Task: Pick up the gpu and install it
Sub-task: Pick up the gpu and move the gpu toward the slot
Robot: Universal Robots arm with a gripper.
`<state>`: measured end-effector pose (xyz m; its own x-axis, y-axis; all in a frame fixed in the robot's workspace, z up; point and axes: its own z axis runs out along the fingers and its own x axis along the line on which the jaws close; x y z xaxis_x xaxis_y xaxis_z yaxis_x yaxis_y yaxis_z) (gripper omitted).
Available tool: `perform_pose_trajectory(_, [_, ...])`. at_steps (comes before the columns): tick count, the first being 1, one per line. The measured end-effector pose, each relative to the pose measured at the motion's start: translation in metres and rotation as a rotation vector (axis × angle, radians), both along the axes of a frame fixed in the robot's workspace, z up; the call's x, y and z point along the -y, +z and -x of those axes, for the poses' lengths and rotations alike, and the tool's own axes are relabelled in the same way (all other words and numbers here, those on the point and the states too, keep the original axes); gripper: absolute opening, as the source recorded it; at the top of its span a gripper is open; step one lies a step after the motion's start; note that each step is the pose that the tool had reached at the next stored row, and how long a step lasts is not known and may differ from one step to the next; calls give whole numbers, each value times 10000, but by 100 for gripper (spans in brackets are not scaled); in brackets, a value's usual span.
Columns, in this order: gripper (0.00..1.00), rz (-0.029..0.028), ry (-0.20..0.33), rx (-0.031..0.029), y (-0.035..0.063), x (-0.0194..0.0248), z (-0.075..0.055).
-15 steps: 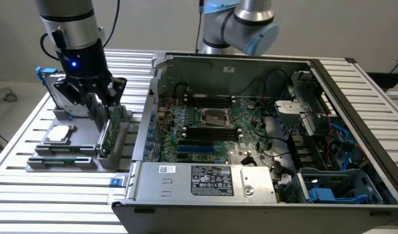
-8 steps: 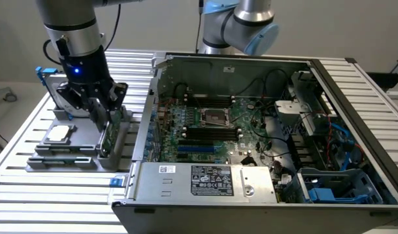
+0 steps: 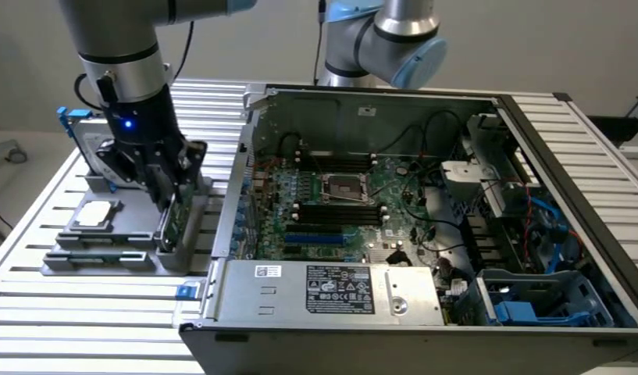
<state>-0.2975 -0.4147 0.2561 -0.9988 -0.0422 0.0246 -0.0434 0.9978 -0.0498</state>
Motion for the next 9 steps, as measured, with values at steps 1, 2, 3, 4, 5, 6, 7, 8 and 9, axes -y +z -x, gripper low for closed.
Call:
perform_pose_trajectory(1, [42,1,1,0,-18,-12,-1])
perform_pose_trajectory(2, [42,4,0,-2,-35,-29,0])
perform_pose_trajectory(3, [42,5,0,0,-53,-46,0])
perform_pose_trajectory(4, [42,5,0,0,-67,-63,-1])
perform_pose_trajectory(5, [42,5,0,0,-76,-69,0])
perform_pose_trajectory(6, [42,5,1,0,-79,-70,3])
perform_pose_trajectory(7, [42,7,1,-2,-79,-70,7])
perform_pose_trajectory(8, [42,7,0,-2,-80,-70,13])
perform_pose_trajectory(9, [42,5,1,0,-81,-70,15])
